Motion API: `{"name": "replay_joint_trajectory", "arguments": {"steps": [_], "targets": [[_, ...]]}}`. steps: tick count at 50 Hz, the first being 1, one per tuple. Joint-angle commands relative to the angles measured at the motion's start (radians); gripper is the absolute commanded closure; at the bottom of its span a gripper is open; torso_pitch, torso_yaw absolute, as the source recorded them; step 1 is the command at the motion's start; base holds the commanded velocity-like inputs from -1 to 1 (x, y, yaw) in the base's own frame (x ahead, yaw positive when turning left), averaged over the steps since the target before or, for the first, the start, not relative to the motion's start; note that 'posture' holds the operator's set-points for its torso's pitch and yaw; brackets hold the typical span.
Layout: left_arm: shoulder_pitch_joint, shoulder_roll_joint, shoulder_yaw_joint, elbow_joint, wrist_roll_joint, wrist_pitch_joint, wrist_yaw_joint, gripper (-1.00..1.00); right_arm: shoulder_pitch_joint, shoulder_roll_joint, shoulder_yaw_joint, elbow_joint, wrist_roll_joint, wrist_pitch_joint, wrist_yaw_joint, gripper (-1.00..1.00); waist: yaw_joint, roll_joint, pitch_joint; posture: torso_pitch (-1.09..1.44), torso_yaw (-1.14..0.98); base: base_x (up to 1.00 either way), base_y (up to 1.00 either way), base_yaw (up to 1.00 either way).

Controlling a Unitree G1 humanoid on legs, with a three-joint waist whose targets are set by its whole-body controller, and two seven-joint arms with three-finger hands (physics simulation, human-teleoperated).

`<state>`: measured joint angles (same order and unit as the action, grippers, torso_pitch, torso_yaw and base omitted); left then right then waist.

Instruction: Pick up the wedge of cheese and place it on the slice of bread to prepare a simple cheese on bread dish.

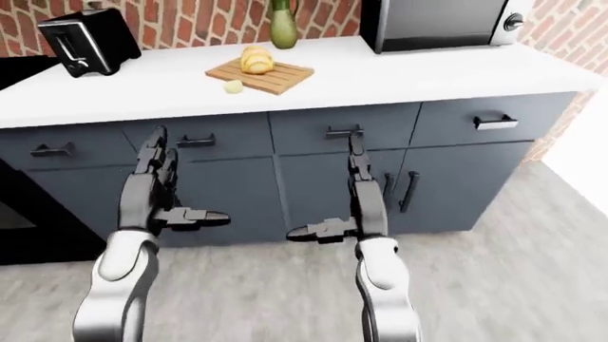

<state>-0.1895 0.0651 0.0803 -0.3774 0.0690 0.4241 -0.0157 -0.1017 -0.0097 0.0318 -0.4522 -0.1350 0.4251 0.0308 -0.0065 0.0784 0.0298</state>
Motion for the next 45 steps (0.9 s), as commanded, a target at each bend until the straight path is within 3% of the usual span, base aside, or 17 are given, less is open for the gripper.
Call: {"name": "replay_joint_trajectory", "arguments": {"steps": [1, 2, 6, 9, 14, 15, 18, 21, 22, 24, 25, 26, 37, 39, 42, 44, 45], "targets": [[-0.054, 0.005, -0.009, -0.096, 0.006, 0.03, 0.003, -1.0, -0.042, -0.007, -0.019, -0.08, -0.01, 0.024, 0.001, -1.0, 0.0, -0.011, -0.016, 0.0, 0.0, 0.27, 0.67, 0.0], [-0.061, 0.006, -0.003, -0.111, 0.0, 0.04, 0.001, -1.0, -0.05, -0.007, -0.017, -0.1, -0.012, 0.044, 0.004, -1.0, -0.001, -0.023, -0.018, 0.0, 0.0, 0.27, 0.41, 0.0], [-0.095, 0.014, 0.003, -0.187, -0.003, 0.107, 0.003, -1.0, -0.09, -0.005, -0.003, -0.157, -0.022, 0.111, 0.015, -1.0, -0.006, -0.006, 0.007, 0.0, 0.0, 0.27, 0.08, 0.0], [-0.134, 0.025, 0.008, -0.236, -0.013, 0.166, -0.01, -1.0, -0.138, -0.003, 0.008, -0.169, -0.045, 0.163, 0.018, -1.0, -0.002, -0.018, 0.016, 0.0, 0.0, 0.25, 0.0, 0.0], [-0.203, 0.045, 0.005, -0.258, -0.009, 0.237, -0.014, -1.0, -0.219, -0.003, 0.016, -0.262, -0.072, 0.294, 0.037, -1.0, -0.018, -0.076, -0.025, 0.0, 0.0, 0.01, 0.0, 0.0], [-0.221, 0.048, 0.008, -0.257, -0.01, 0.254, -0.016, -1.0, -0.247, -0.007, 0.014, -0.272, -0.08, 0.324, 0.042, -1.0, -0.013, -0.059, -0.029, 0.0, 0.0, 0.0, 0.0, 0.0], [-0.248, 0.055, 0.005, -0.269, -0.006, 0.284, -0.018, -1.0, -0.318, -0.009, 0.008, -0.32, -0.084, 0.417, 0.057, -1.0, 0.015, -0.095, 0.001, 0.0, 0.0, 0.0, 0.0, 0.0], [-0.273, 0.063, 0.018, -0.254, -0.01, 0.294, -0.017, -1.0, -0.344, -0.011, 0.012, -0.345, -0.089, 0.456, 0.061, -1.0, 0.009, -0.112, 0.0, 0.0, 0.0, 0.0, 0.0, 0.0], [-0.281, 0.066, 0.022, -0.251, -0.012, 0.3, -0.016, -1.0, -0.34, -0.008, 0.016, -0.343, -0.084, 0.449, 0.064, -1.0, 0.004, -0.099, 0.016, 0.0, 0.0, 0.05, 0.0, 0.0], [-0.277, 0.069, 0.025, -0.276, -0.017, 0.318, -0.016, -1.0, -0.337, -0.009, 0.011, -0.335, -0.081, 0.438, 0.065, -1.0, 0.013, 0.013, 0.001, 0.0, 0.0, 0.25, 0.0, 0.0], [-0.275, 0.071, 0.024, -0.287, -0.017, 0.324, -0.016, -1.0, -0.338, -0.012, 0.011, -0.335, -0.084, 0.437, 0.063, -1.0, 0.005, 0.012, 0.004, 0.0, 0.0, 0.26, 0.0, 0.0], [-0.271, 0.072, 0.024, -0.291, -0.017, 0.323, -0.016, -1.0, -0.337, -0.011, 0.006, -0.337, -0.077, 0.438, 0.066, -1.0, 0.016, -0.013, 0.014, 0.0, 0.0, 0.27, 0.0, 0.0], [-0.273, 0.077, 0.019, -0.286, -0.003, 0.327, -0.018, -1.0, -0.34, -0.023, -0.036, -0.339, -0.002, 0.435, 0.045, -1.0, 0.027, -0.092, -0.001, 0.0, 0.0, 0.25, -0.05, 0.0], [-0.268, 0.075, 0.017, -0.294, 0.0, 0.329, -0.023, -1.0, -0.341, -0.029, -0.03, -0.344, 0.0, 0.442, 0.038, -1.0, 0.027, -0.073, -0.005, 0.0, 0.0, 0.22, -0.39, 0.0], [-0.262, 0.074, 0.019, -0.292, 0.003, 0.325, -0.028, -1.0, -0.346, -0.036, -0.023, -0.357, -0.002, 0.454, 0.034, -1.0, 0.036, -0.092, -0.008, 0.0, 0.0, 0.22, -0.39, 0.0], [-0.257, 0.073, 0.018, -0.291, 0.005, 0.322, -0.03, -1.0, -0.345, -0.035, -0.022, -0.357, -0.002, 0.452, 0.032, -1.0, 0.04, -0.133, -0.012, 0.0, 0.0, 0.23, -0.39, 0.0], [-0.255, 0.072, 0.022, -0.287, 0.004, 0.316, -0.031, -1.0, -0.341, -0.035, -0.02, -0.348, -0.003, 0.44, 0.03, -1.0, 0.036, -0.175, -0.022, 0.0, 0.0, 0.22, -0.38, 0.0]]}}
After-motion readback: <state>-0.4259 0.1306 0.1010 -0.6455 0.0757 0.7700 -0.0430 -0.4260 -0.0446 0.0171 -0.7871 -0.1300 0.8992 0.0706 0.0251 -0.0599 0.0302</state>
